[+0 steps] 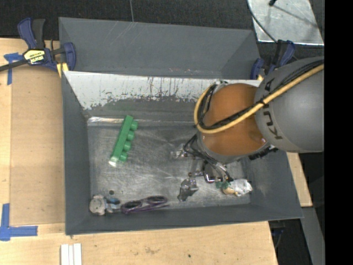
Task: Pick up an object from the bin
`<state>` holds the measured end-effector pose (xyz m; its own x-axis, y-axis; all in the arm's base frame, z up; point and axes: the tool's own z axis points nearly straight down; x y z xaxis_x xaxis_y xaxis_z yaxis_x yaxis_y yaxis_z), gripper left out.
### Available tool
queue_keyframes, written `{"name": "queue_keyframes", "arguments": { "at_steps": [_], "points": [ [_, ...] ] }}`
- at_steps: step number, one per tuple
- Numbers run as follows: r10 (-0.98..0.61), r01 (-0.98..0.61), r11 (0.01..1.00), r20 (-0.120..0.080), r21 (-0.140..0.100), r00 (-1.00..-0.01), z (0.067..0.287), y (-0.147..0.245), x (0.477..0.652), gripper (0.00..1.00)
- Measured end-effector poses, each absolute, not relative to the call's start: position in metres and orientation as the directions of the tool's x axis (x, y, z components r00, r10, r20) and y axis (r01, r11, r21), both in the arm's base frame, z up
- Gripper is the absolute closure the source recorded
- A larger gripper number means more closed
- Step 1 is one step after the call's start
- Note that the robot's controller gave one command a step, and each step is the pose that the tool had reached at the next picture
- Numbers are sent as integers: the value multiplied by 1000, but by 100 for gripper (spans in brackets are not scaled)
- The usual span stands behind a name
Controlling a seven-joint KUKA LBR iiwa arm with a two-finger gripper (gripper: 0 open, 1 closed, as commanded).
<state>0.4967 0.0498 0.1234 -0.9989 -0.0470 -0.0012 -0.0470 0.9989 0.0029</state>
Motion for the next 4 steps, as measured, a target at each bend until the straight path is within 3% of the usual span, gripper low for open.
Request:
{"name": "queue_keyframes", "arguments": {
  "at_steps": [1, 2, 3, 4],
  "points": [
    [-124, -124, 992, -2, -1, -992, 143, 70, 491, 0],
    [42, 42, 999, -3, 1, -999, 150, 161, 507, 100],
    [42, 42, 999, -3, 1, -999, 150, 161, 507, 0],
    [42, 42, 999, -3, 1, -999, 150, 161, 507, 0]
  ]
}}
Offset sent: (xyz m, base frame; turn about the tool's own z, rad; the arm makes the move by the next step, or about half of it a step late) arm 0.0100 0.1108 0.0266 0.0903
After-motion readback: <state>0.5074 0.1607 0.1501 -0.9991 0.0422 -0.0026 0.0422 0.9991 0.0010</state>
